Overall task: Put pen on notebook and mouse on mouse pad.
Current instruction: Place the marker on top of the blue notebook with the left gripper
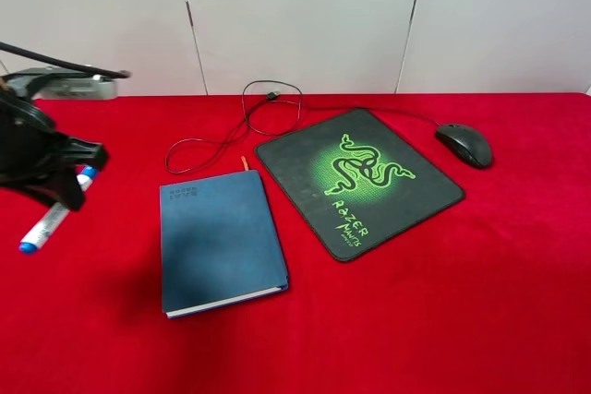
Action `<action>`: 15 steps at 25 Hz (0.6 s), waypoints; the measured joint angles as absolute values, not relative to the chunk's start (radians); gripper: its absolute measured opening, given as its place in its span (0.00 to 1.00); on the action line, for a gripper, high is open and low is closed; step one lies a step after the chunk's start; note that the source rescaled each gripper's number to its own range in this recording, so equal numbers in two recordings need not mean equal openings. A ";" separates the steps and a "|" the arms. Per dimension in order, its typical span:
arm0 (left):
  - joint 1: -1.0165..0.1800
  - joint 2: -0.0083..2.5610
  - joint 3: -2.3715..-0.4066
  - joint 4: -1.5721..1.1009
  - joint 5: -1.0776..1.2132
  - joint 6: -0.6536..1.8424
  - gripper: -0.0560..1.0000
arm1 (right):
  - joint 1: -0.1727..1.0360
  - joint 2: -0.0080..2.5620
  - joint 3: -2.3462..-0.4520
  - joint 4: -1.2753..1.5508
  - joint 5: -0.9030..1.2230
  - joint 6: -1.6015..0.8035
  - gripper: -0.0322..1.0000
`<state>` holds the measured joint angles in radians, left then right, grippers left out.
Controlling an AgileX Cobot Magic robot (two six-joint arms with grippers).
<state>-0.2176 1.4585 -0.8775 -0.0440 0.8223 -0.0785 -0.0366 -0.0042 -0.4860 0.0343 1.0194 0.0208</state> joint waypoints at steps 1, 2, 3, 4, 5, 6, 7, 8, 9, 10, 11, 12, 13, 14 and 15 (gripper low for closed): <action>-0.240 1.458 -0.878 -0.044 0.817 -0.096 0.06 | -0.037 -0.004 -0.486 0.034 1.019 0.021 1.00; -0.271 1.458 -0.878 -0.044 0.807 -0.116 0.06 | -0.037 -0.004 -0.486 0.034 1.019 0.021 1.00; -0.291 1.458 -0.878 -0.044 0.796 -0.135 0.06 | -0.037 -0.004 -0.486 0.034 1.019 0.021 1.00; -0.312 1.458 -0.878 -0.044 0.787 -0.152 0.06 | -0.037 -0.004 -0.486 0.034 1.019 0.021 1.00; -0.340 1.458 -0.878 -0.044 0.778 -0.170 0.06 | -0.037 -0.004 -0.486 0.034 1.019 0.021 1.00; -0.360 1.458 -0.878 -0.044 0.767 -0.186 0.06 | -0.037 -0.004 -0.486 0.034 1.019 0.021 1.00; -0.383 1.458 -0.878 -0.044 0.757 -0.202 0.06 | -0.037 -0.004 -0.486 0.034 1.019 0.021 1.00; -0.401 1.458 -0.878 -0.044 0.747 -0.214 0.06 | -0.037 -0.004 -0.486 0.034 1.019 0.021 1.00; -0.422 1.458 -0.878 -0.044 0.737 -0.227 0.06 | -0.037 -0.004 -0.486 0.034 1.019 0.021 1.00; -0.439 1.461 -0.878 -0.044 0.729 -0.243 0.06 | -0.037 -0.004 -0.486 0.034 1.019 0.021 1.00; -0.454 1.469 -0.878 -0.045 0.724 -0.255 0.06 | -0.037 -0.004 -0.486 0.034 1.019 0.021 1.00; -0.466 1.482 -0.878 -0.046 0.721 -0.264 0.06 | -0.037 -0.004 -0.486 0.034 1.019 0.021 1.00; -0.475 1.495 -0.881 -0.046 0.722 -0.270 0.06 | -0.037 -0.004 -0.486 0.034 1.019 0.021 1.00; -0.482 1.514 -0.885 -0.046 0.724 -0.274 0.06 | -0.037 -0.004 -0.486 0.034 1.019 0.021 1.00; -0.488 1.529 -0.892 -0.046 0.724 -0.277 0.06 | -0.037 -0.004 -0.486 0.034 1.019 0.021 1.00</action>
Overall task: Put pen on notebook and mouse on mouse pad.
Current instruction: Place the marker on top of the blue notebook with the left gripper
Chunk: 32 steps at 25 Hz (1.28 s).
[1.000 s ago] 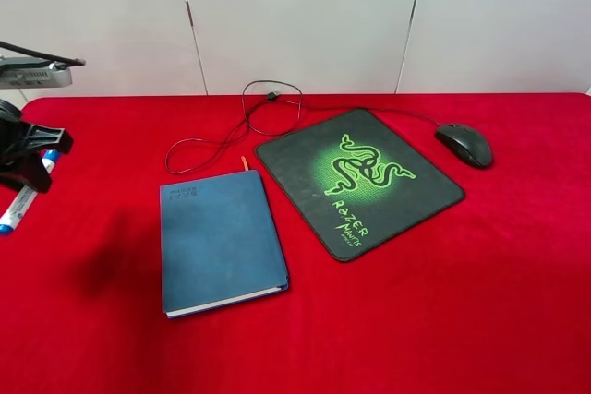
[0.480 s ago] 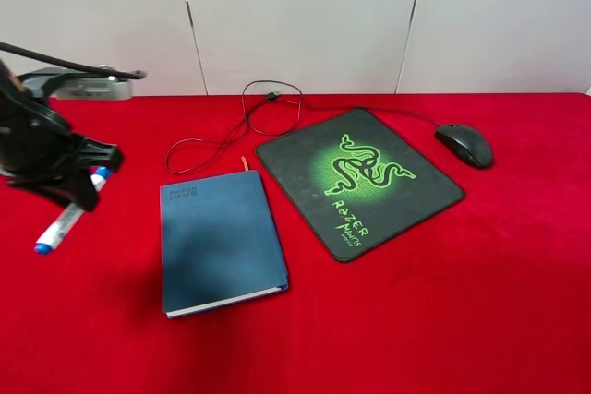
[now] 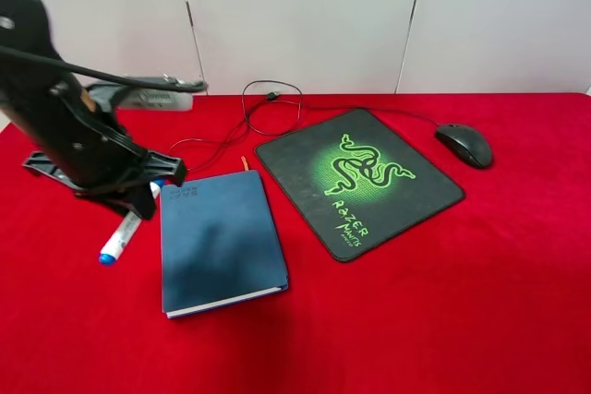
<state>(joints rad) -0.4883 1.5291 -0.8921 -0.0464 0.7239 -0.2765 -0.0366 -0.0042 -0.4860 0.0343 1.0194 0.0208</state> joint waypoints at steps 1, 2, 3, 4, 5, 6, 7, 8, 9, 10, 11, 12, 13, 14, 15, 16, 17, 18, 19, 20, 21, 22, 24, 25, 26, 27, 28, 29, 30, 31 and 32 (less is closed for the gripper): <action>-0.496 1.548 -0.901 -0.046 0.724 -0.279 0.06 | -0.037 -0.004 -0.486 0.034 1.019 0.021 1.00; -0.501 1.564 -0.909 -0.046 0.724 -0.279 0.06 | -0.037 -0.004 -0.486 0.034 1.019 0.021 1.00; -0.508 1.586 -0.922 -0.046 0.724 -0.280 0.06 | -0.037 -0.004 -0.486 0.034 1.019 0.021 1.00; -0.514 1.601 -0.937 -0.046 0.723 -0.280 0.06 | -0.037 -0.004 -0.486 0.034 1.019 0.021 1.00; -0.521 1.621 -0.954 -0.046 0.723 -0.281 0.06 | -0.037 -0.004 -0.486 0.034 1.019 0.021 1.00; -0.526 1.637 -0.969 -0.046 0.723 -0.282 0.06 | -0.037 -0.004 -0.486 0.034 1.019 0.021 1.00; -0.530 1.658 -0.987 -0.046 0.722 -0.282 0.06 | -0.037 -0.004 -0.486 0.034 1.019 0.021 1.00; -0.536 1.678 -1.006 -0.046 0.722 -0.283 0.06 | -0.037 -0.004 -0.486 0.034 1.019 0.021 1.00; -0.543 1.699 -1.022 -0.046 0.722 -0.283 0.06 | -0.037 -0.004 -0.486 0.034 1.019 0.021 1.00; -0.550 1.717 -1.041 -0.046 0.722 -0.283 0.06 | -0.037 -0.004 -0.486 0.034 1.019 0.021 1.00; -0.557 1.738 -1.059 -0.046 0.722 -0.283 0.06 | -0.037 -0.004 -0.486 0.034 1.019 0.021 1.00; -0.564 1.758 -1.075 -0.046 0.721 -0.283 0.06 | -0.037 -0.004 -0.486 0.034 1.019 0.021 1.00; -0.572 1.775 -1.088 -0.046 0.721 -0.283 0.06 | -0.037 -0.004 -0.486 0.034 1.019 0.021 1.00; -0.579 1.792 -1.101 -0.046 0.720 -0.283 0.06 | -0.037 -0.004 -0.486 0.034 1.019 0.021 1.00; -0.587 1.809 -1.111 -0.046 0.720 -0.283 0.06 | -0.037 -0.004 -0.486 0.034 1.019 0.021 1.00; -0.595 1.824 -1.117 -0.046 0.719 -0.283 0.06 | -0.037 -0.004 -0.486 0.034 1.019 0.021 1.00; -0.601 1.834 -1.118 -0.046 0.717 -0.283 0.06 | -0.037 -0.004 -0.486 0.034 1.019 0.021 1.00; -0.604 1.844 -1.118 -0.047 0.716 -0.283 0.06 | -0.037 -0.004 -0.486 0.034 1.019 0.021 1.00; -0.608 1.851 -1.118 -0.047 0.716 -0.283 0.06 | -0.037 -0.004 -0.486 0.034 1.019 0.021 1.00; -0.610 1.854 -1.118 -0.045 0.715 -0.283 0.06 | -0.037 -0.004 -0.486 0.034 1.019 0.021 1.00; -0.612 1.855 -1.118 -0.044 0.715 -0.283 0.06 | -0.037 -0.004 -0.486 0.034 1.019 0.021 1.00; -0.612 1.855 -1.118 -0.039 0.715 -0.283 0.06 | -0.037 -0.004 -0.486 0.034 1.019 0.021 1.00; -0.612 1.855 -1.120 -0.021 0.713 -0.286 0.06 | -0.037 -0.004 -0.486 0.034 1.019 0.021 1.00; -0.612 1.860 -1.121 -0.009 0.711 -0.288 0.06 | -0.037 -0.004 -0.486 0.034 1.019 0.021 1.00; -0.612 1.867 -1.121 0.000 0.710 -0.292 0.06 | -0.037 -0.004 -0.486 0.034 1.019 0.021 1.00; -0.612 1.876 -1.121 0.000 0.710 -0.295 0.06 | -0.037 -0.004 -0.486 0.034 1.019 0.021 1.00; -0.612 1.885 -1.121 0.007 0.706 -0.296 0.06 | -0.037 -0.004 -0.486 0.034 1.019 0.021 1.00; -0.612 1.894 -1.121 0.011 0.701 -0.297 0.06 | -0.037 -0.004 -0.486 0.034 1.019 0.021 1.00; -0.612 1.901 -1.121 0.013 0.695 -0.298 0.06 | -0.037 -0.004 -0.486 0.034 1.019 0.021 1.00; -0.612 1.907 -1.121 0.016 0.688 -0.298 0.06 | -0.037 -0.004 -0.486 0.034 1.019 0.021 1.00; -0.612 1.912 -1.121 0.017 0.683 -0.298 0.06 | -0.037 -0.004 -0.486 0.034 1.019 0.021 1.00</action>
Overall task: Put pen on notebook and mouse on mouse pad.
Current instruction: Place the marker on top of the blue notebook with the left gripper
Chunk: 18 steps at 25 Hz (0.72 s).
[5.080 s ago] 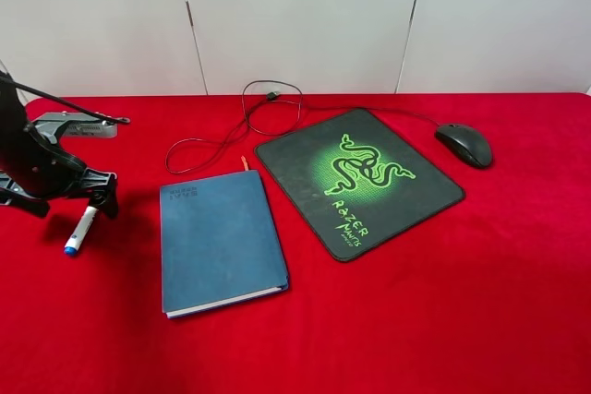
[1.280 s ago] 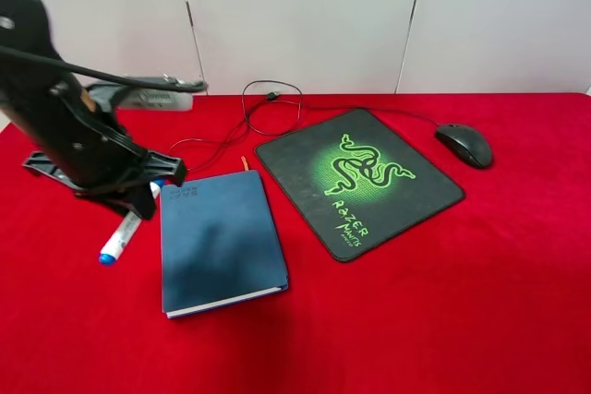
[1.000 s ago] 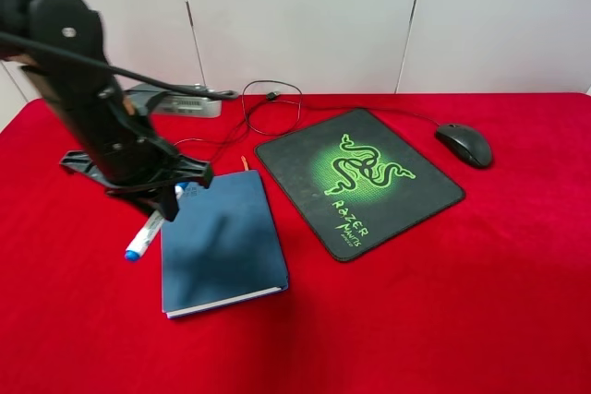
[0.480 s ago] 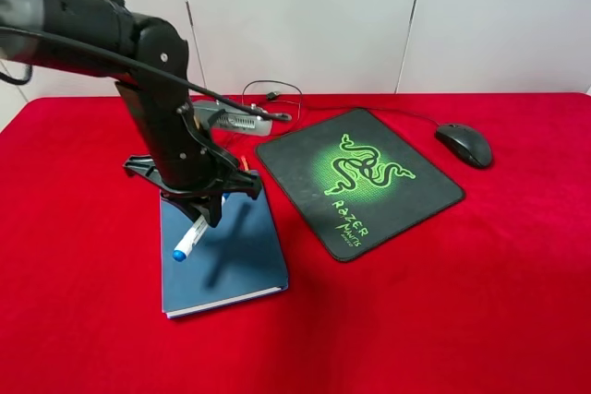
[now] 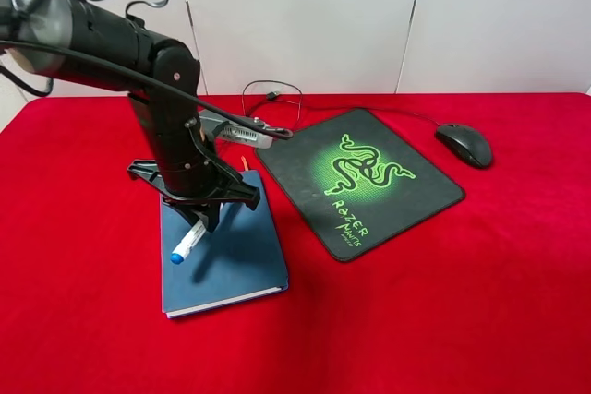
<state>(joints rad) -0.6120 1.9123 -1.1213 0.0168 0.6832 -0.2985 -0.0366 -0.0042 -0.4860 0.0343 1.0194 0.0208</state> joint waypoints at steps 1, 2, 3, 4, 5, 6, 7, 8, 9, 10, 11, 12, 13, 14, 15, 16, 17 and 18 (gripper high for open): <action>-0.612 1.917 -1.121 0.017 0.678 -0.299 0.06 | -0.037 -0.004 -0.486 0.034 1.019 0.021 1.00; -0.612 1.924 -1.121 0.019 0.671 -0.301 0.06 | -0.037 -0.004 -0.486 0.034 1.019 0.021 1.00; -0.612 1.929 -1.121 0.020 0.664 -0.301 0.06 | -0.037 -0.004 -0.486 0.034 1.019 0.021 1.00; -0.612 1.936 -1.121 0.021 0.660 -0.302 0.06 | -0.037 -0.004 -0.486 0.034 1.019 0.021 1.00; -0.612 1.939 -1.121 0.021 0.657 -0.302 0.06 | -0.037 -0.004 -0.486 0.034 1.019 0.021 1.00; -0.612 1.943 -1.121 0.022 0.654 -0.302 0.06 | -0.037 -0.004 -0.486 0.034 1.019 0.021 1.00; -0.612 1.945 -1.121 0.022 0.651 -0.302 0.06 | -0.037 -0.004 -0.486 0.034 1.019 0.021 1.00; -0.612 1.947 -1.121 0.022 0.650 -0.302 0.06 | -0.037 -0.004 -0.486 0.034 1.019 0.021 1.00; -0.612 1.947 -1.121 0.024 0.649 -0.302 0.06 | -0.037 -0.004 -0.486 0.034 1.019 0.021 1.00; -0.612 1.947 -1.121 0.024 0.647 -0.302 0.07 | -0.037 -0.004 -0.486 0.034 1.019 0.021 1.00; -0.612 1.947 -1.121 0.024 0.644 -0.302 0.10 | -0.037 -0.004 -0.486 0.034 1.019 0.021 1.00; -0.612 1.947 -1.121 0.024 0.643 -0.302 0.14 | -0.037 -0.004 -0.486 0.034 1.019 0.021 1.00; -0.612 1.947 -1.121 0.024 0.643 -0.302 0.20 | -0.037 -0.004 -0.486 0.034 1.019 0.021 1.00; -0.612 1.947 -1.121 0.024 0.643 -0.302 0.28 | -0.037 -0.004 -0.486 0.034 1.019 0.021 1.00; -0.612 1.947 -1.121 0.024 0.643 -0.302 0.38 | -0.037 -0.004 -0.486 0.034 1.019 0.021 1.00; -0.612 1.947 -1.121 0.024 0.643 -0.302 0.49 | -0.037 -0.004 -0.486 0.034 1.019 0.021 1.00; -0.612 1.947 -1.121 0.024 0.643 -0.302 0.59 | -0.037 -0.004 -0.486 0.034 1.019 0.021 1.00; -0.612 1.947 -1.121 0.024 0.643 -0.302 0.74 | -0.037 -0.004 -0.486 0.034 1.019 0.021 1.00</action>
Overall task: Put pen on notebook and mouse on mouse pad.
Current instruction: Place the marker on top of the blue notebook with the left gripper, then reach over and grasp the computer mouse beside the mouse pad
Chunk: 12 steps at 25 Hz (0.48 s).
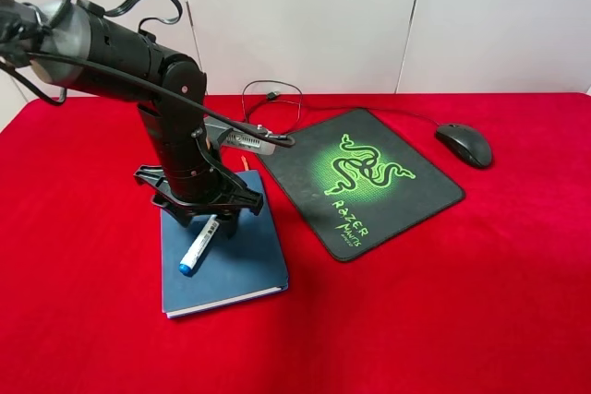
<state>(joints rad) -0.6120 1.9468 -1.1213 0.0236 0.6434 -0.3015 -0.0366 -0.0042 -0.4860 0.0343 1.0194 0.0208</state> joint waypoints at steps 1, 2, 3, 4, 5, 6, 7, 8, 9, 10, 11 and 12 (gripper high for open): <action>-0.612 1.947 -1.121 0.024 0.643 -0.302 0.83 | -0.037 -0.004 -0.486 0.034 1.019 0.021 1.00; -0.612 1.947 -1.121 0.024 0.643 -0.302 0.89 | -0.037 -0.004 -0.486 0.034 1.019 0.021 1.00; -0.612 1.947 -1.121 0.024 0.643 -0.302 0.93 | -0.037 -0.004 -0.486 0.034 1.019 0.021 1.00; -0.612 1.947 -1.121 0.024 0.643 -0.302 0.95 | -0.037 -0.004 -0.486 0.034 1.019 0.021 1.00; -0.612 1.947 -1.121 0.024 0.643 -0.302 0.97 | -0.037 -0.004 -0.486 0.034 1.019 0.021 1.00; -0.612 1.947 -1.121 0.024 0.643 -0.302 0.98 | -0.037 -0.004 -0.486 0.034 1.019 0.021 1.00; -0.612 1.947 -1.121 0.024 0.643 -0.302 0.99 | -0.037 -0.004 -0.486 0.034 1.019 0.021 1.00; -0.612 1.947 -1.121 0.024 0.643 -0.302 0.99 | -0.037 -0.004 -0.486 0.034 1.019 0.021 1.00; -0.612 1.947 -1.125 0.024 0.651 -0.302 0.99 | -0.037 -0.004 -0.486 0.034 1.019 0.021 1.00; -0.612 1.947 -1.136 0.023 0.669 -0.302 0.99 | -0.037 -0.004 -0.486 0.034 1.019 0.021 1.00; -0.612 1.947 -1.148 0.023 0.688 -0.302 1.00 | -0.037 -0.004 -0.486 0.034 1.019 0.021 1.00; -0.612 1.947 -1.165 0.020 0.716 -0.302 1.00 | -0.037 -0.004 -0.486 0.034 1.019 0.021 1.00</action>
<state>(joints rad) -0.6120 1.9468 -1.1654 0.0204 0.7161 -0.3015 -0.0366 -0.0042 -0.4860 0.0343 1.0194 0.0208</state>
